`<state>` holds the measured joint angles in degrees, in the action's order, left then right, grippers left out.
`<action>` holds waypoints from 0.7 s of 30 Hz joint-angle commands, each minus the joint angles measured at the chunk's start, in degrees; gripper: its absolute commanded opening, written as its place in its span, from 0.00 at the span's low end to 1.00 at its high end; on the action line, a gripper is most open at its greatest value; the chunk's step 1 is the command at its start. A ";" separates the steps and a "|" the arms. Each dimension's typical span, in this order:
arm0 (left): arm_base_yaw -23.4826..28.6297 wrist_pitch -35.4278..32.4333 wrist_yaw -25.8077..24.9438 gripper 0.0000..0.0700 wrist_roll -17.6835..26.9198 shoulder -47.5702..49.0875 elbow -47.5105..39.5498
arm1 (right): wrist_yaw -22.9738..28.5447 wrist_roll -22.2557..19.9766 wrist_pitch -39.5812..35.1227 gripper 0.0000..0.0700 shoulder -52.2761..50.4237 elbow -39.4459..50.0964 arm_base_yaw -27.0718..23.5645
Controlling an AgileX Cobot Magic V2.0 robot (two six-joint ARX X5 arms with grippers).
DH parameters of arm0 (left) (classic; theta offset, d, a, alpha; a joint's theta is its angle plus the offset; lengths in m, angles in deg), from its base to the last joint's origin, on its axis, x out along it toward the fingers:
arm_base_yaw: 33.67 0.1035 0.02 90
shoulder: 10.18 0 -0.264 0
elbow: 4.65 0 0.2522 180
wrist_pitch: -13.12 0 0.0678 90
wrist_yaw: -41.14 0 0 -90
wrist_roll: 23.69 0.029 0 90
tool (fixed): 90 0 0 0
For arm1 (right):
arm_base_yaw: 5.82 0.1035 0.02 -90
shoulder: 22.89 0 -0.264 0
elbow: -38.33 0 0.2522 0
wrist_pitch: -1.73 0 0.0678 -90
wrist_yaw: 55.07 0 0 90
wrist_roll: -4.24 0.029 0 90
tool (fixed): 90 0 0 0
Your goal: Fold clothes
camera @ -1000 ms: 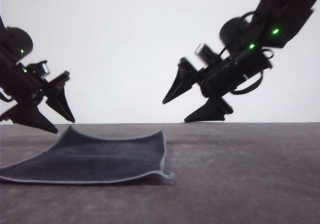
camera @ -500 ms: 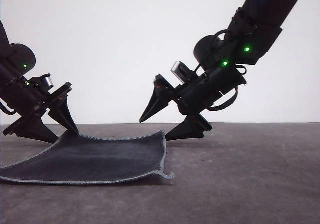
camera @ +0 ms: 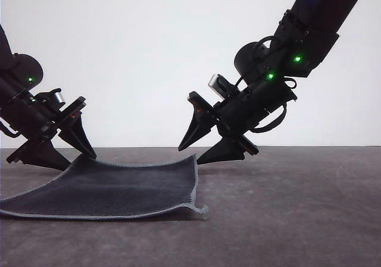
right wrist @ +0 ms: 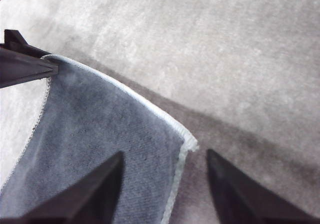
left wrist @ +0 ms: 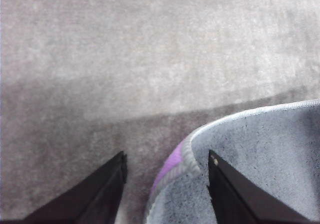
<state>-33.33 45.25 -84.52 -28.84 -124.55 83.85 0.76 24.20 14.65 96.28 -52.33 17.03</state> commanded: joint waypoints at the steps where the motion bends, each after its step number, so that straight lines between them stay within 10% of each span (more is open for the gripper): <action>1: -0.15 0.09 -0.56 0.44 0.85 -1.73 0.90 | -0.19 -0.02 -0.55 0.40 1.25 -1.40 0.26; 17: -0.15 0.24 -3.03 0.44 0.85 -1.73 0.90 | -0.33 -0.02 -0.83 0.39 1.25 -1.39 0.58; 21: -0.15 0.29 -3.87 0.26 0.83 -1.73 0.90 | -0.39 0.18 -0.78 0.12 1.25 -1.38 0.59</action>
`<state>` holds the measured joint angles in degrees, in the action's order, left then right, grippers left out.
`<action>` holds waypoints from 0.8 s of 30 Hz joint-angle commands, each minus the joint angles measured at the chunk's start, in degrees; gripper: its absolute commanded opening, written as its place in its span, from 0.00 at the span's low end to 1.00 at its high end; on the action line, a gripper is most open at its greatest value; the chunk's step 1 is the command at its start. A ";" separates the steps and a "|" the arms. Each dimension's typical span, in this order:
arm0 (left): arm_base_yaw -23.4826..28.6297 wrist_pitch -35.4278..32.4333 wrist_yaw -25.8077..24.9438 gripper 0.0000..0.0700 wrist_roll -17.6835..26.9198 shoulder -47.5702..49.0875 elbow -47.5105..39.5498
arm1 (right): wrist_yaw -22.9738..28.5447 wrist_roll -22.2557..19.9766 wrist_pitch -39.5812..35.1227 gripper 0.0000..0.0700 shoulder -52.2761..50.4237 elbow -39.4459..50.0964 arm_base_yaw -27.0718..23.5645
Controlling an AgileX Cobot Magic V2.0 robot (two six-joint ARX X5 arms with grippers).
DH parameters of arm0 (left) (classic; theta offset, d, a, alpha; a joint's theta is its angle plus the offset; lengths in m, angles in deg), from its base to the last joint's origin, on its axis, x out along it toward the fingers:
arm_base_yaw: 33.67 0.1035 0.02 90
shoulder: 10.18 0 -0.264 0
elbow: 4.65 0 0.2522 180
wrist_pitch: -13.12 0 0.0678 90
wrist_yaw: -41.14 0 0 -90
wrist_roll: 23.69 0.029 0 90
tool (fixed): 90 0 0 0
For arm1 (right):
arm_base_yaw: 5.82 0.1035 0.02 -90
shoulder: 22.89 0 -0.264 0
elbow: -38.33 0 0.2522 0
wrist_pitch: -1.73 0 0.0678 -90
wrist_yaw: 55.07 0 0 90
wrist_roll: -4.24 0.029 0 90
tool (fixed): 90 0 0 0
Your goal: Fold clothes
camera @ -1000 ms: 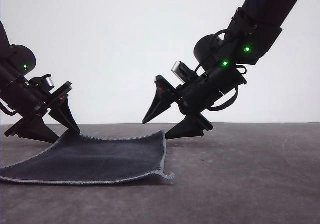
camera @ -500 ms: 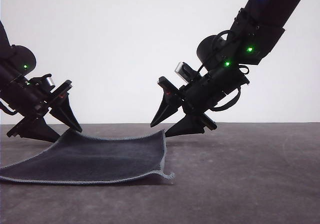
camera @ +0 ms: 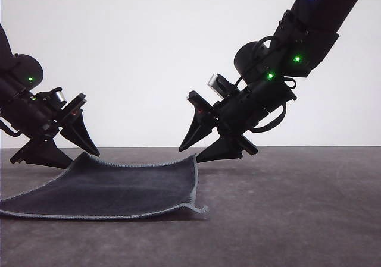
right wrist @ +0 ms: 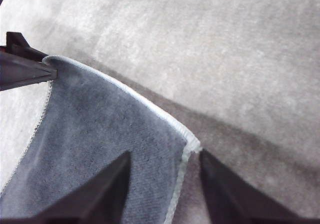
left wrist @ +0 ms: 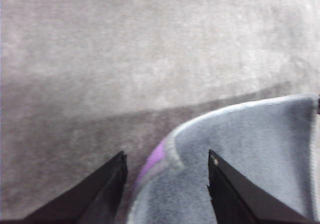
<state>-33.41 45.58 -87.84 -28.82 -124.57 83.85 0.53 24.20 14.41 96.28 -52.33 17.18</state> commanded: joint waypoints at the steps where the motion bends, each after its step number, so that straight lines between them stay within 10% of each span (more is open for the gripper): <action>1: -0.07 0.07 -0.55 0.15 0.81 -1.70 0.90 | -0.14 0.19 -0.53 0.03 1.27 -1.40 0.44; 3: -0.07 0.24 -0.56 0.00 0.79 -1.70 0.90 | -0.15 0.20 -0.55 0.00 1.27 -1.40 0.44; 13: 0.42 5.13 -4.65 0.00 1.52 -1.68 1.65 | -5.89 -0.04 0.26 0.00 1.27 -1.44 -0.26; 24: 1.40 30.47 -6.96 0.00 13.86 -1.62 9.36 | -22.64 -4.10 12.95 0.00 0.95 -1.50 -2.16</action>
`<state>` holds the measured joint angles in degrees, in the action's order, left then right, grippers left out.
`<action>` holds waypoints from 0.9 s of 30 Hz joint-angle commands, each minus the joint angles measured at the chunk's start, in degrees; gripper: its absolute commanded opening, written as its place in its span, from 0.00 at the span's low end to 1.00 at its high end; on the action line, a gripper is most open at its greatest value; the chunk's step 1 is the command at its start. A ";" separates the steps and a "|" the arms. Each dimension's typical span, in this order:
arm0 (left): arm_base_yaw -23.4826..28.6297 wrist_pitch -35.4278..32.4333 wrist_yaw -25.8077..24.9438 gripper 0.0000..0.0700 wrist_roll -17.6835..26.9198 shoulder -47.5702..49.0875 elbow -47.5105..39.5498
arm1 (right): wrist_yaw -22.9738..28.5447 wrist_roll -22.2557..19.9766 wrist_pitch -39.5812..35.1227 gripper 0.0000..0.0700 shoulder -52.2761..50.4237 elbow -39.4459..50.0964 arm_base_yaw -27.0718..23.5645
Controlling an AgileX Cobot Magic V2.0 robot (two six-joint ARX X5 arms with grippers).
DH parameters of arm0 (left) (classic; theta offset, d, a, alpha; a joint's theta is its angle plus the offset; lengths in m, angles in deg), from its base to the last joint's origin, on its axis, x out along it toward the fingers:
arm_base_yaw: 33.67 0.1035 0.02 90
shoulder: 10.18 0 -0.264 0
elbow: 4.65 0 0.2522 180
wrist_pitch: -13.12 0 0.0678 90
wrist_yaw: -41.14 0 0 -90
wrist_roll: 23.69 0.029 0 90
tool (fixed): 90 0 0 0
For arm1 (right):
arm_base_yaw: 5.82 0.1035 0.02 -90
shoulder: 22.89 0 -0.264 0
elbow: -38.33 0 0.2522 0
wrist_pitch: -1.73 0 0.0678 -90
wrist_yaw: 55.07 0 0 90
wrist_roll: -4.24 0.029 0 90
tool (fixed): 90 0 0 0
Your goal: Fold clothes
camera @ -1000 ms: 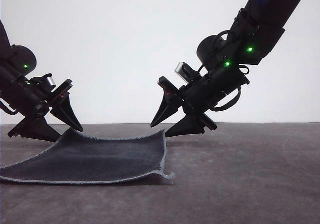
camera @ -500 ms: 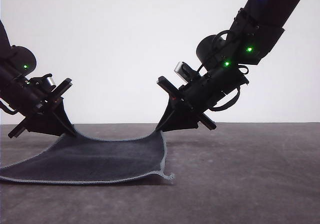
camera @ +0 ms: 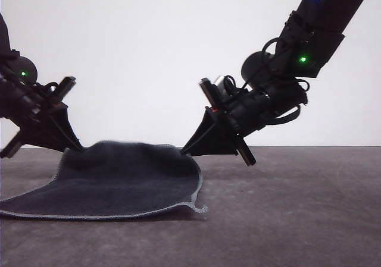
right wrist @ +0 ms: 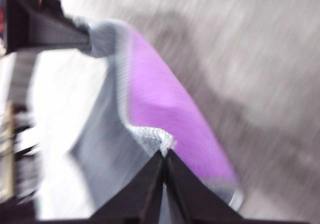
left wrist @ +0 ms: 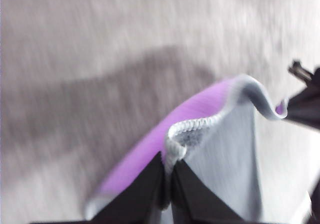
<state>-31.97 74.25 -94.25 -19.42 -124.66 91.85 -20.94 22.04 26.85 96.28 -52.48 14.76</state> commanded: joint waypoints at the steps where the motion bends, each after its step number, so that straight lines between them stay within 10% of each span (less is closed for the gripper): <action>1: -0.05 3.96 -0.57 0.00 5.55 -1.53 1.90 | -2.31 -2.26 1.82 0.00 0.90 -1.38 0.28; 27: 0.11 32.81 0.87 0.00 20.68 -1.53 2.97 | -9.66 -18.41 31.71 0.00 0.59 -1.40 3.04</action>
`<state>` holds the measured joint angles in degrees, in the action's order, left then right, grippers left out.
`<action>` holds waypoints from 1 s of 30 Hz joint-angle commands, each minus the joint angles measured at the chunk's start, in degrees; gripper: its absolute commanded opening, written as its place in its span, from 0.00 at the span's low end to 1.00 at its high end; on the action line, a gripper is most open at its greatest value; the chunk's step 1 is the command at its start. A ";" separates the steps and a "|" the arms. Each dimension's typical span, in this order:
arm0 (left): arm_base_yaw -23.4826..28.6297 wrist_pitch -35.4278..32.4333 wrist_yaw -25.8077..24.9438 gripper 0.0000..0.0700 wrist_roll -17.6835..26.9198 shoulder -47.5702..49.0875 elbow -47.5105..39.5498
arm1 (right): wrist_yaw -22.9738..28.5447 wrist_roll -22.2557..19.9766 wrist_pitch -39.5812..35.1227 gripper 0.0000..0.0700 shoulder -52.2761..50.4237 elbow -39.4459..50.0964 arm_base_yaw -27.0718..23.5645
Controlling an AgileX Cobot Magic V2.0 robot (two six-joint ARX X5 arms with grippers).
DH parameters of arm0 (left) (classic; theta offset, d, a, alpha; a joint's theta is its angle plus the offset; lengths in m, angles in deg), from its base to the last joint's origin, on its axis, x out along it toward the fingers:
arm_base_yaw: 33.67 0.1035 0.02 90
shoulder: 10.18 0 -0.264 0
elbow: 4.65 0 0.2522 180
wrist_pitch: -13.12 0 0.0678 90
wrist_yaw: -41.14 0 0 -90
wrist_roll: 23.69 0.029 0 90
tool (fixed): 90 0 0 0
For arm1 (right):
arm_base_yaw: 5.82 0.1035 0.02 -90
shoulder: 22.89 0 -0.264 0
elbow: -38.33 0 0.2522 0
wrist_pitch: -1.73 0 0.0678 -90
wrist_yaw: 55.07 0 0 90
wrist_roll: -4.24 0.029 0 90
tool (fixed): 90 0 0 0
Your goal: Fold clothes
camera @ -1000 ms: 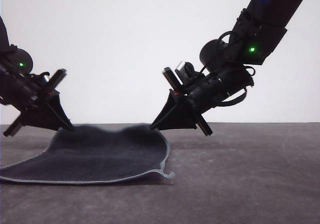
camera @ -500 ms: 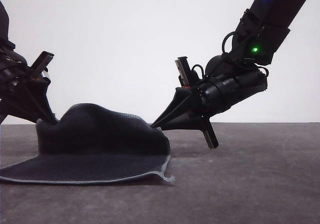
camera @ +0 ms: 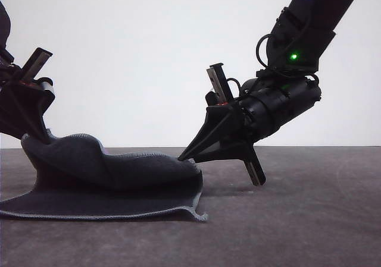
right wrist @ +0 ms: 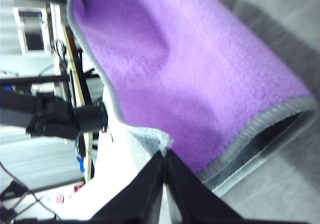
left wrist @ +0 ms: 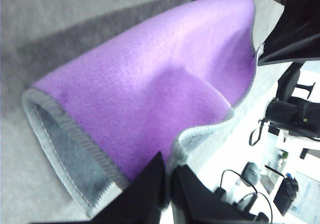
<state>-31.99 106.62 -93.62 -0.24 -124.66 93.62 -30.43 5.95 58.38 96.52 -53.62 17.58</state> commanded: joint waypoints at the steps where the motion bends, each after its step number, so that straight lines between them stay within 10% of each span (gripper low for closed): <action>1: 0.13 0.68 0.24 0.00 1.57 -1.53 1.20 | -0.15 -2.60 0.67 0.00 0.35 -0.26 0.38; 10: 0.13 3.19 0.39 0.02 1.66 -1.53 1.20 | -0.17 -4.13 3.01 0.00 0.35 -0.26 0.46; 19: 0.13 3.66 0.35 0.57 1.59 -1.53 1.22 | -0.43 -4.15 3.06 0.41 0.35 -0.26 0.46; 30: 0.44 3.64 0.35 0.57 1.52 -1.20 1.38 | 0.82 -5.93 3.41 0.49 -0.82 -0.51 0.00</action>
<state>-31.82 108.46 -93.38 0.69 -124.66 93.64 -29.97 1.68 61.62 96.51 -53.62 17.73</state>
